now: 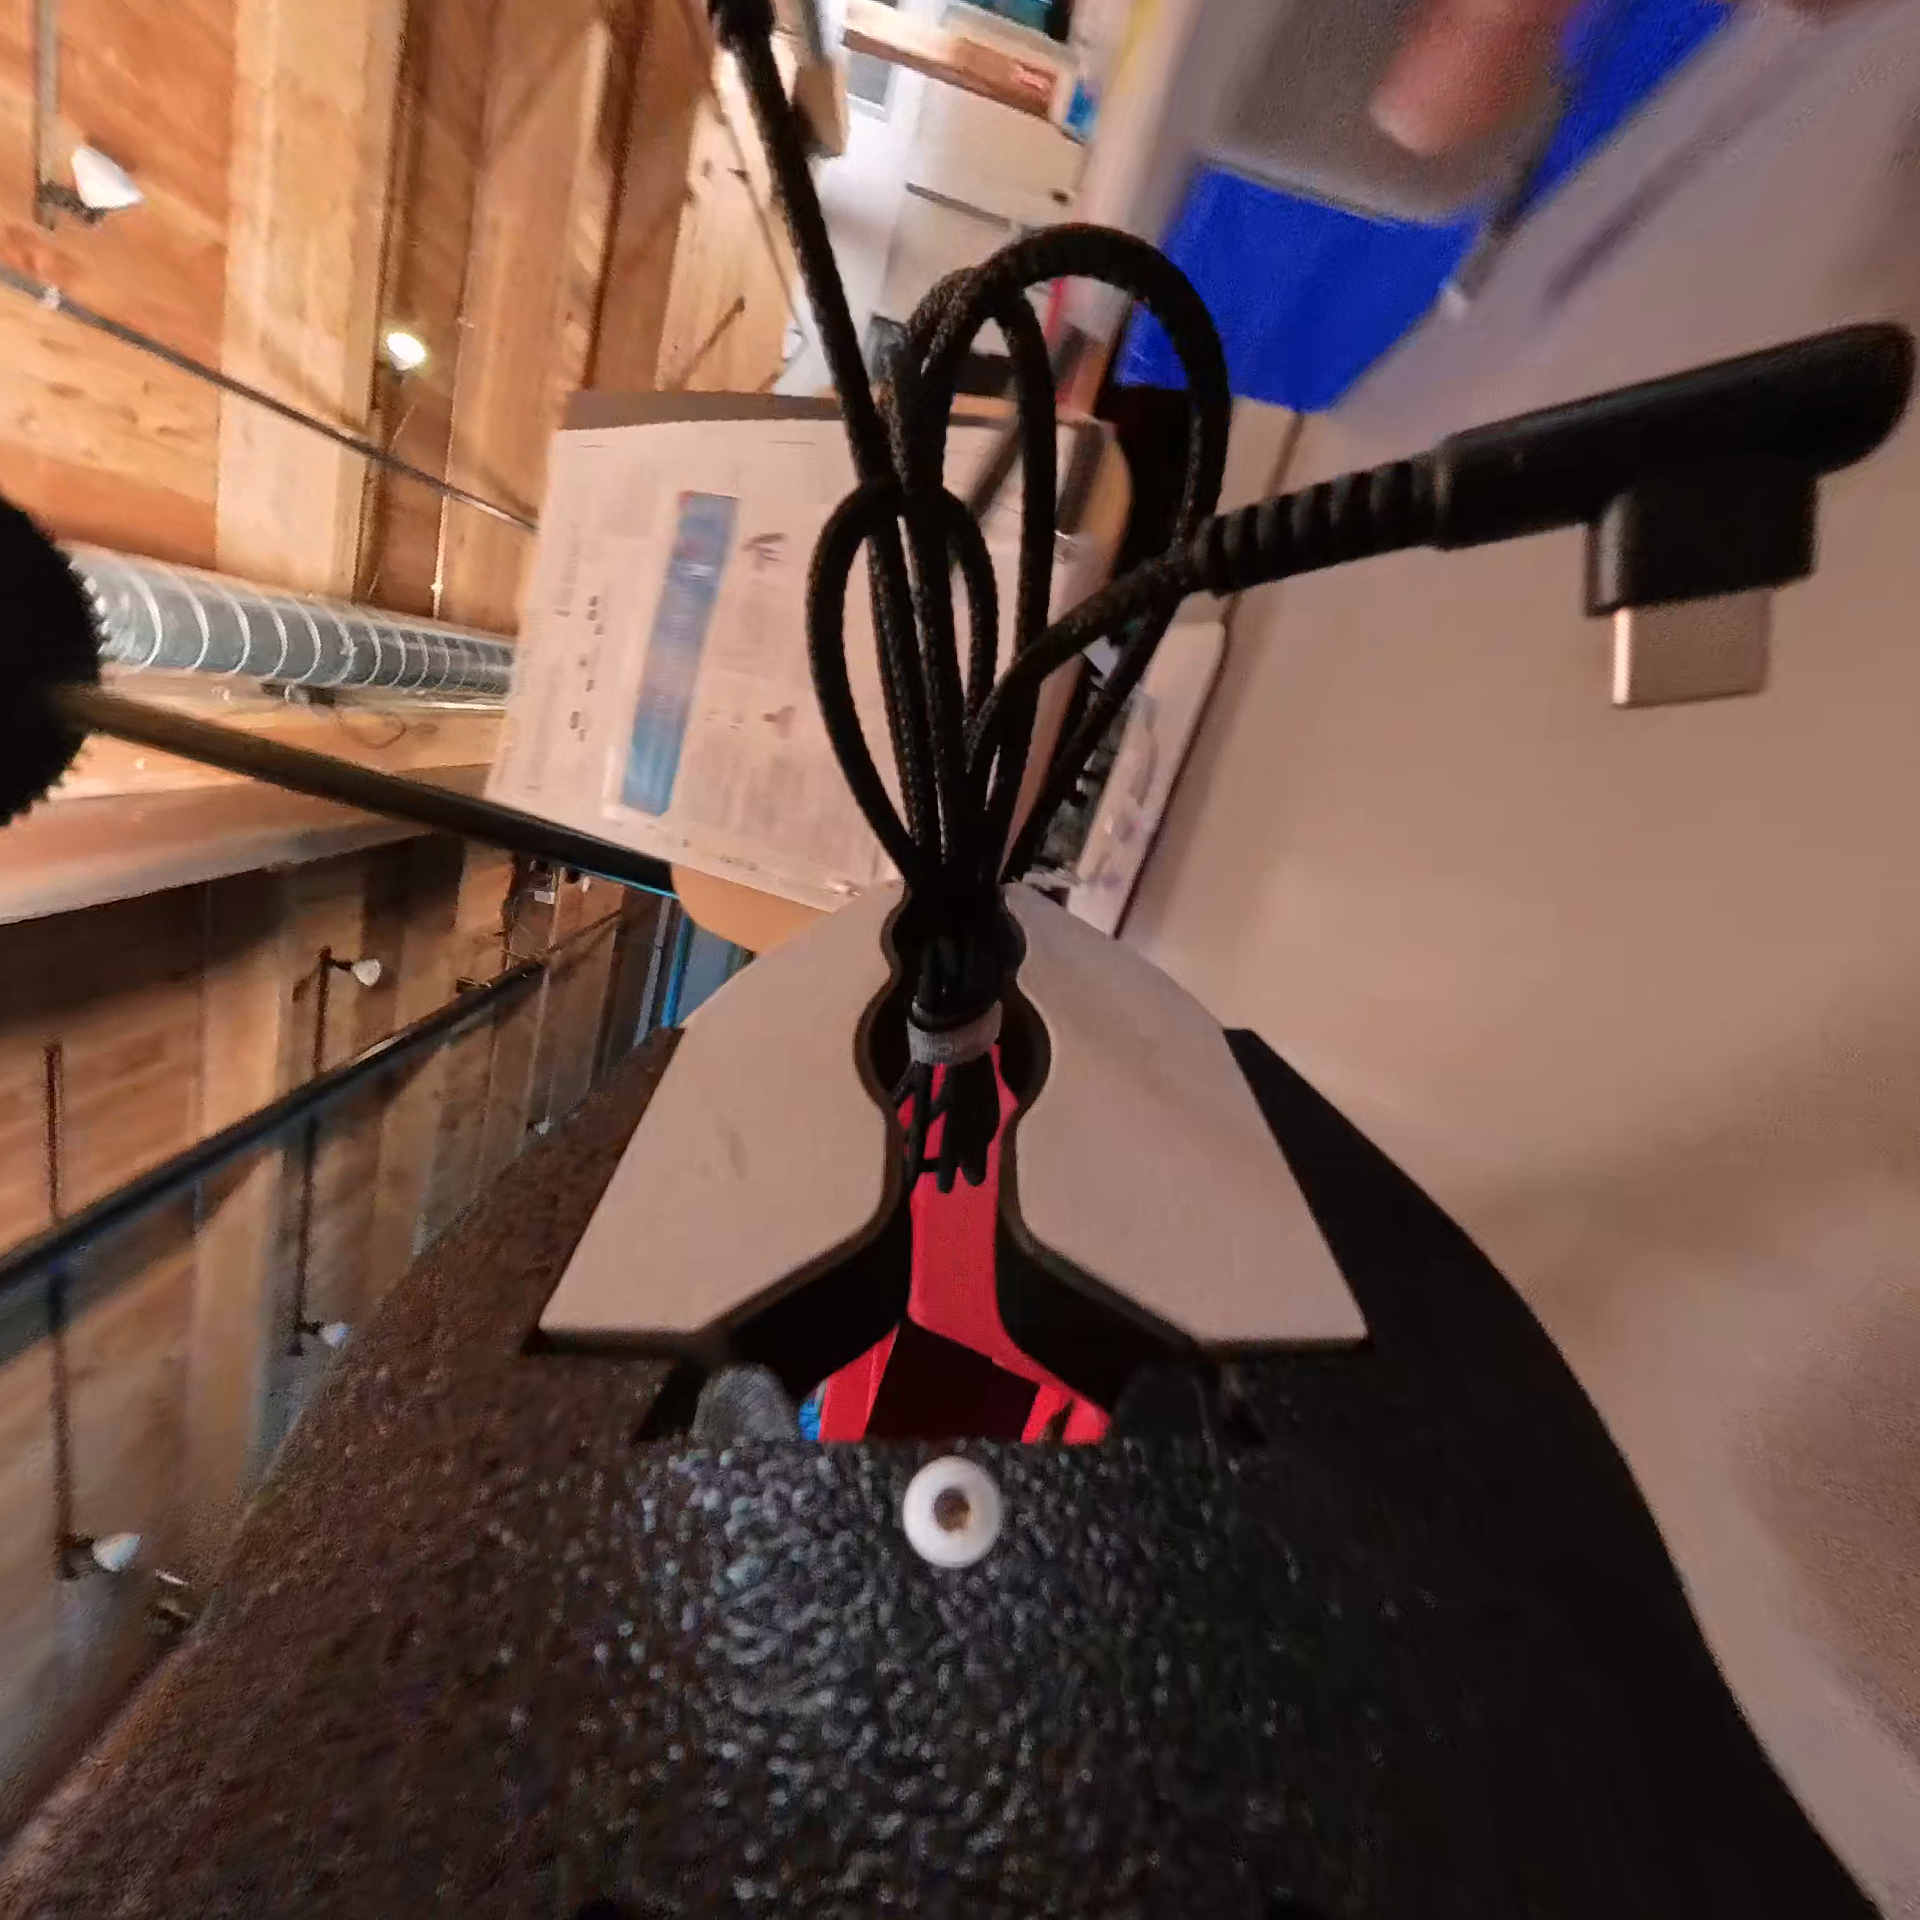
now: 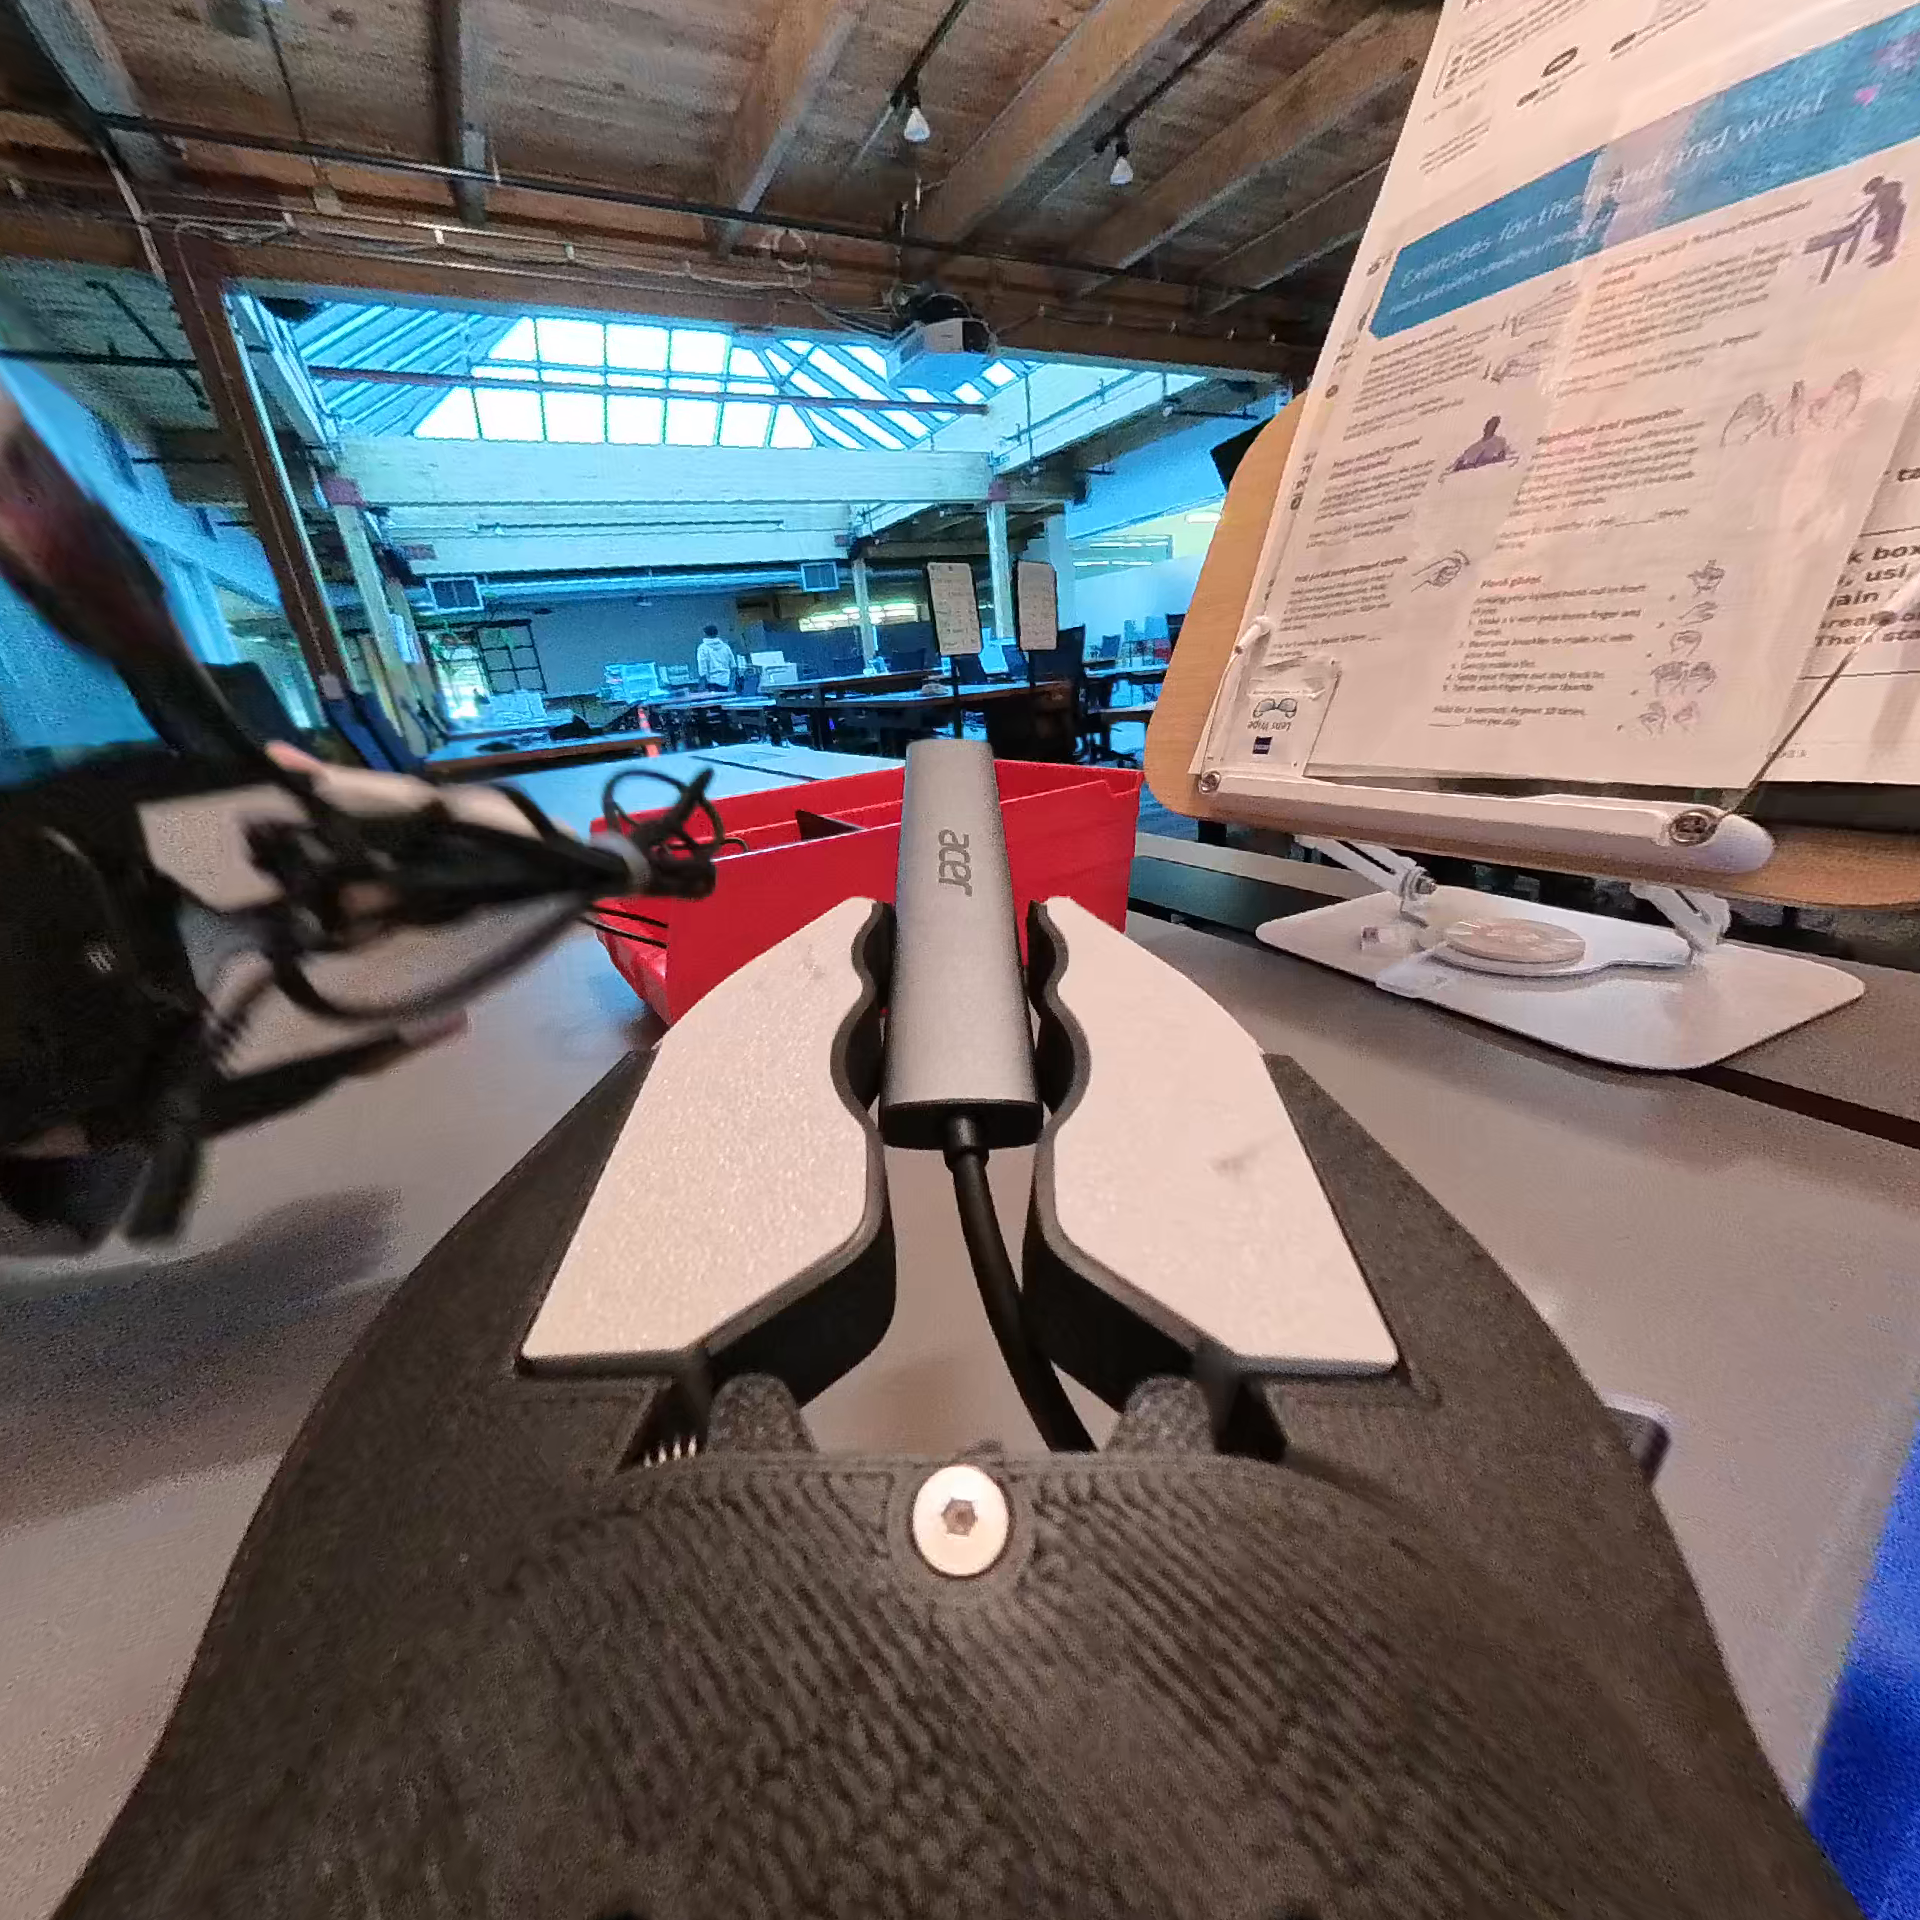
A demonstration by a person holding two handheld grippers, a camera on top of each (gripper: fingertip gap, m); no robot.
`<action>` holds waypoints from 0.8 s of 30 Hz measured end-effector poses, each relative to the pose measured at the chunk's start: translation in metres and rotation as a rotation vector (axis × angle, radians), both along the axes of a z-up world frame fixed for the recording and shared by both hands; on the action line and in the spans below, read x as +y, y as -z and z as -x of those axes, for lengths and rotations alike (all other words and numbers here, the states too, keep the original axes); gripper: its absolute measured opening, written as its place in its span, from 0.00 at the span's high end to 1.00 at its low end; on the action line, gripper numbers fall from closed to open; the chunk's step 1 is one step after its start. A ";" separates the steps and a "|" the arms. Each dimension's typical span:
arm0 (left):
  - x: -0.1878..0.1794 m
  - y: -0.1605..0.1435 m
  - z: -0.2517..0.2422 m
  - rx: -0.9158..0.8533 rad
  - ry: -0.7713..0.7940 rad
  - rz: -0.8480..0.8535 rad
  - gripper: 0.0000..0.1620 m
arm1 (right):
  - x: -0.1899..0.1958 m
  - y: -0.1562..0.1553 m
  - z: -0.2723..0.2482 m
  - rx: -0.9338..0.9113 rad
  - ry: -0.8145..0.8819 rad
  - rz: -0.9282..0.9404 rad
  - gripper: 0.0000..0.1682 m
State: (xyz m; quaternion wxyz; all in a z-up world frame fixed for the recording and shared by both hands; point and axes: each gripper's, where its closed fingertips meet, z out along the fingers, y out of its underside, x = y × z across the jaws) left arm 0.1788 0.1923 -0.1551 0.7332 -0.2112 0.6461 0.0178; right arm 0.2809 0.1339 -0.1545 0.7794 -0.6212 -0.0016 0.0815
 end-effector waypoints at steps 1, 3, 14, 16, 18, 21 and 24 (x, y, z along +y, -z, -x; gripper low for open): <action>0.001 0.014 -0.003 0.033 -0.013 -0.035 0.93 | 0.000 0.001 0.000 0.003 -0.003 0.003 0.85; 0.003 0.032 -0.005 0.055 -0.037 -0.092 0.93 | 0.002 0.003 0.000 -0.004 -0.001 0.013 0.85; 0.047 0.068 -0.032 0.258 -0.217 0.092 0.90 | 0.001 0.004 -0.007 -0.040 0.057 0.023 0.85; 0.037 0.080 -0.029 0.366 -0.182 0.266 0.92 | -0.002 0.003 -0.011 -0.025 0.067 0.016 0.85; 0.027 0.088 -0.019 0.519 -0.171 0.415 0.93 | -0.003 0.001 -0.014 -0.014 0.077 0.004 0.85; 0.014 0.100 0.013 0.870 -0.191 0.570 0.93 | -0.002 0.001 -0.015 -0.027 0.085 0.009 0.85; -0.012 0.104 0.055 1.264 -0.133 0.727 0.93 | -0.002 0.002 -0.015 -0.036 0.086 0.016 0.85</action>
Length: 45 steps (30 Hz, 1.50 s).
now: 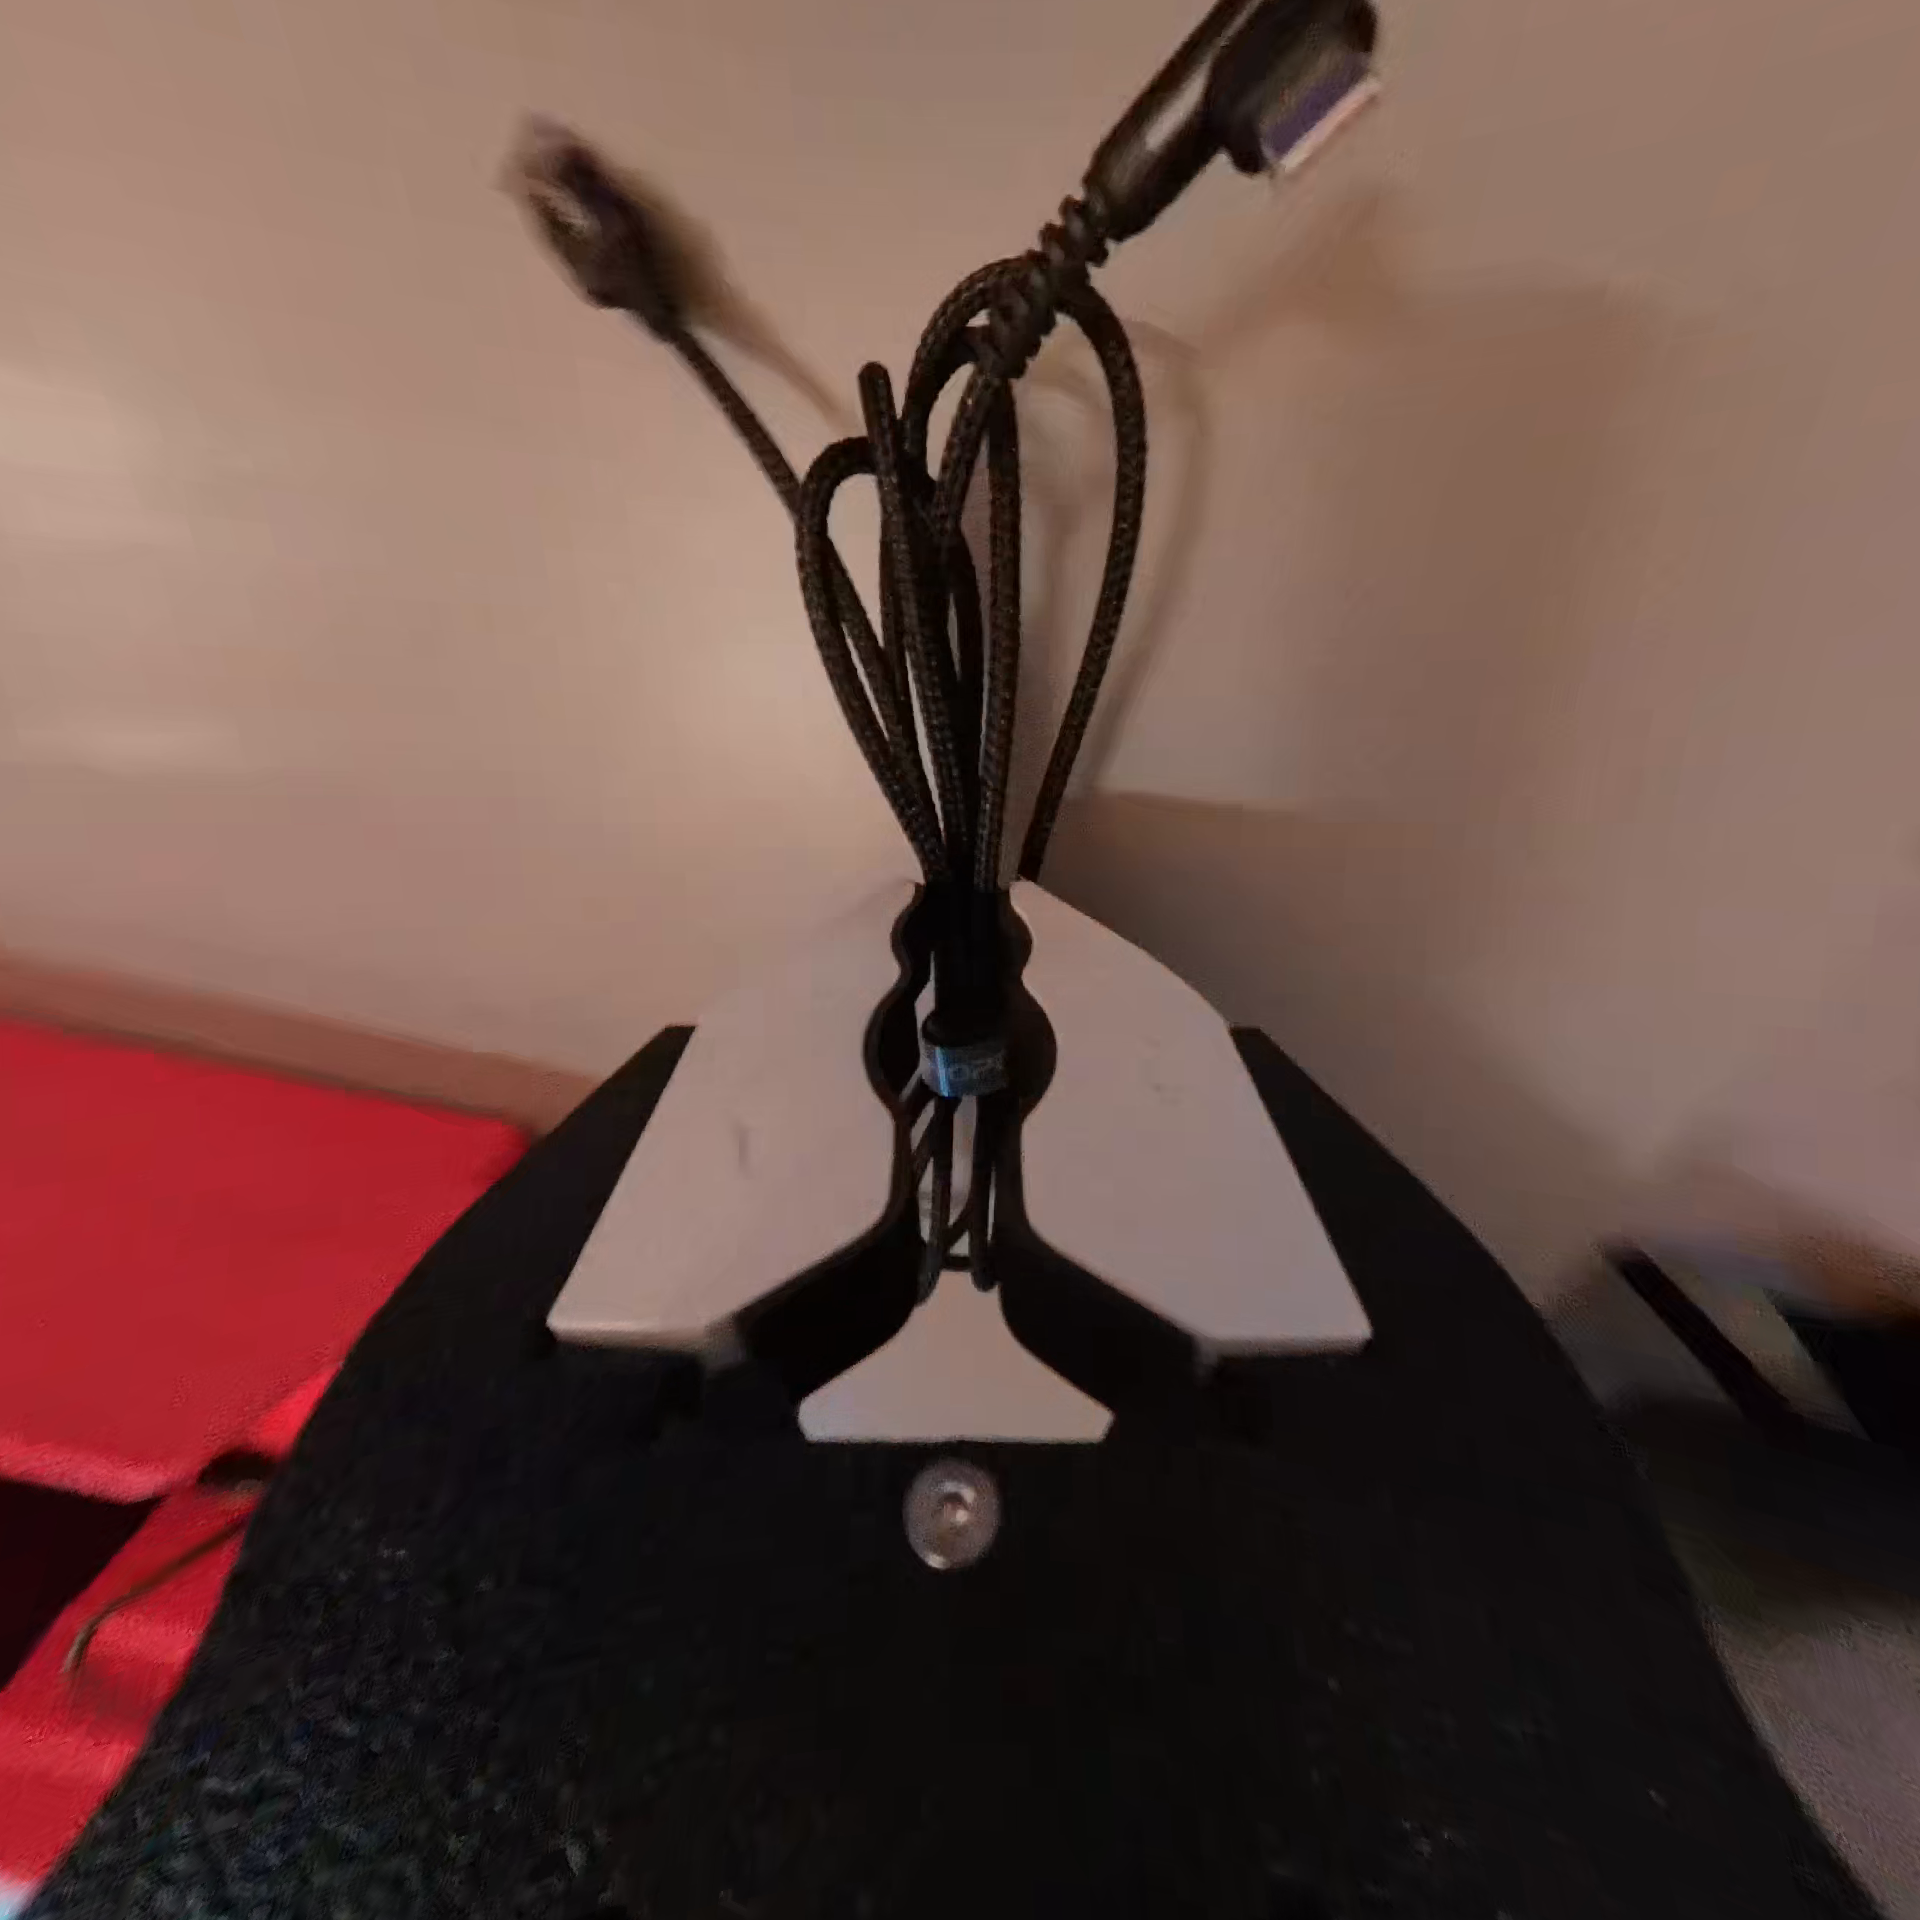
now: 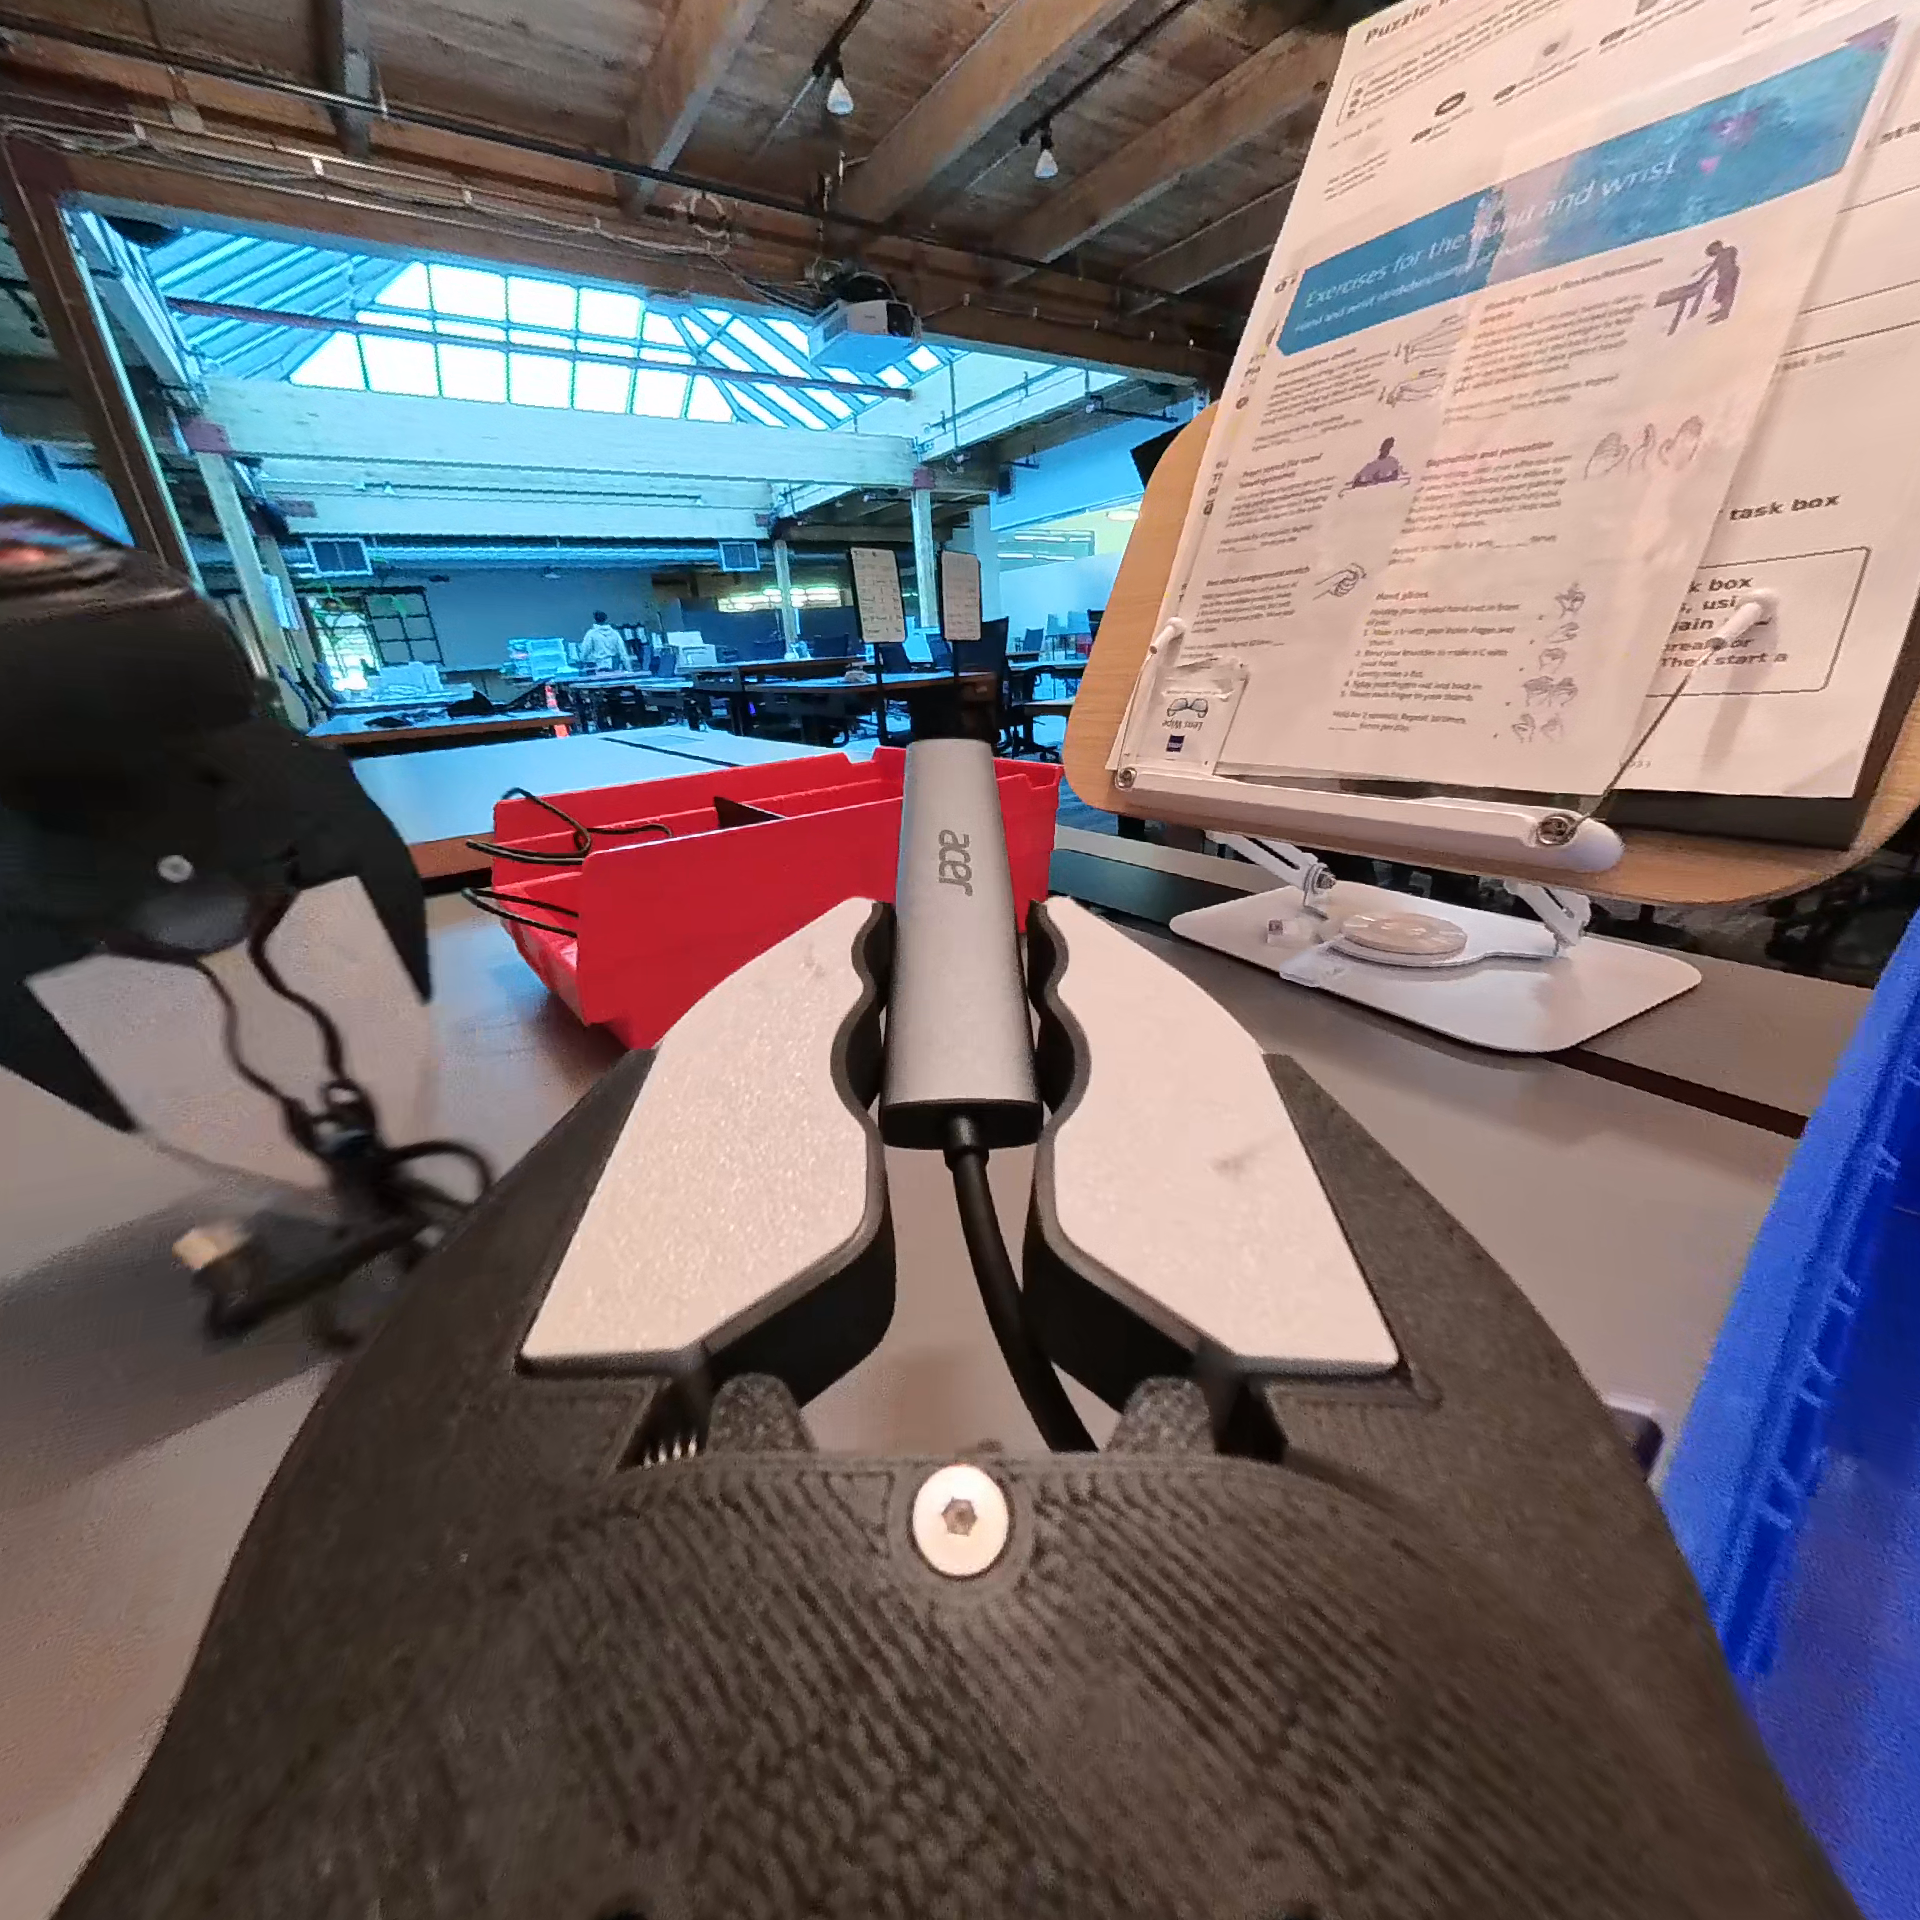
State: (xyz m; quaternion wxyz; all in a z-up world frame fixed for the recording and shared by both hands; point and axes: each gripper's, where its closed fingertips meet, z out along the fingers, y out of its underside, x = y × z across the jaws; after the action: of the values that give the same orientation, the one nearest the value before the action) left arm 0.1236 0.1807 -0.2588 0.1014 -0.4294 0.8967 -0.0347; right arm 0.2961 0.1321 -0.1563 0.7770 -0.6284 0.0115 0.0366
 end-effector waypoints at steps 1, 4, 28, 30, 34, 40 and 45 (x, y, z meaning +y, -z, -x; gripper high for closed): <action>-0.010 -0.003 0.013 0.098 0.058 0.083 0.93 | 0.000 0.000 0.001 0.001 -0.010 0.001 0.85; -0.035 -0.021 0.051 0.390 0.247 0.355 0.93 | 0.000 0.000 0.001 0.003 -0.010 -0.003 0.85; -0.021 0.009 -0.075 -0.404 -0.076 0.004 0.71 | -0.002 -0.001 -0.001 -0.011 -0.001 -0.009 0.85; -0.028 0.017 -0.078 -0.380 -0.030 0.044 0.83 | -0.001 0.000 0.002 -0.024 -0.013 -0.001 0.85; -0.036 0.016 -0.064 -0.192 0.144 0.215 0.92 | -0.002 0.000 0.007 -0.039 -0.048 0.002 0.85; -0.040 -0.006 -0.026 0.018 0.402 0.364 0.80 | -0.001 0.001 0.009 -0.044 -0.066 0.012 0.85; -0.057 -0.049 -0.063 -0.343 0.170 0.373 0.75 | -0.001 0.002 0.007 -0.053 -0.055 0.015 0.85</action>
State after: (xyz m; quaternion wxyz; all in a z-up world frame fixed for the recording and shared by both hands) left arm 0.1866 0.1234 -0.2096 0.1675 -0.3516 0.8774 -0.2801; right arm 0.2887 0.1309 -0.1578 0.7710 -0.6350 -0.0260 0.0412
